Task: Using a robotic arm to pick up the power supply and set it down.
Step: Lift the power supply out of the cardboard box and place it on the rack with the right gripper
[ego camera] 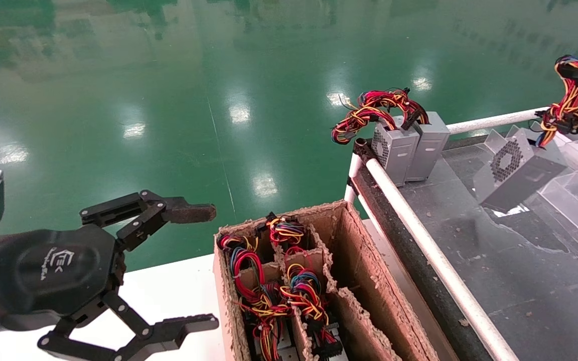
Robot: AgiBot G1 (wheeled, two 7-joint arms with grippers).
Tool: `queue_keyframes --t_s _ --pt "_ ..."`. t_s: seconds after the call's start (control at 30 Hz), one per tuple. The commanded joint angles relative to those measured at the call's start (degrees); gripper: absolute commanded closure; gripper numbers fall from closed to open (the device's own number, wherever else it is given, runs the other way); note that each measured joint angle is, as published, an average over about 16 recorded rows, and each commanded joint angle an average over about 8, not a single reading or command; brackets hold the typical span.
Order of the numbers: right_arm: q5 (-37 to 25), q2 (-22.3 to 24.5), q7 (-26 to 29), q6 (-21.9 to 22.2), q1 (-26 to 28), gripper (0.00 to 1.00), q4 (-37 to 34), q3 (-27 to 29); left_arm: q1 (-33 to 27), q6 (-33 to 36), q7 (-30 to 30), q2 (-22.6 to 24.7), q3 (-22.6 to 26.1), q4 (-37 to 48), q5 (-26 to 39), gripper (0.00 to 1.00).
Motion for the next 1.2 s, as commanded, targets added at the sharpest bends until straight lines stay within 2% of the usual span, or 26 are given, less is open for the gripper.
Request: queue_keyframes --t_s 0.03,0.2,0.53,1.2 --pt "-1.06 -1.96 -0.94 3.99 1.04 1.00 -2.26 -0.42 0.00 0.00 0.00 0.00 0.01 0.00 0.00 0.00" --pt "-2.27 -6.42 -2.12 10.99 2.10 1.00 -5.50 -1.02 -0.01 -0.01 0.01 -0.01 0.03 0.00 -0.02 0.00" --pt "-3.52 -13.38 -3.84 20.10 2.81 1.00 -9.05 -1.77 -0.01 -0.03 0.03 -0.03 0.06 0.00 -0.04 0.00" --pt "-4.45 -23.34 -6.11 27.37 2.93 1.00 -9.80 -2.41 -0.03 -0.06 0.07 -0.05 0.13 0.00 -0.09 0.00"
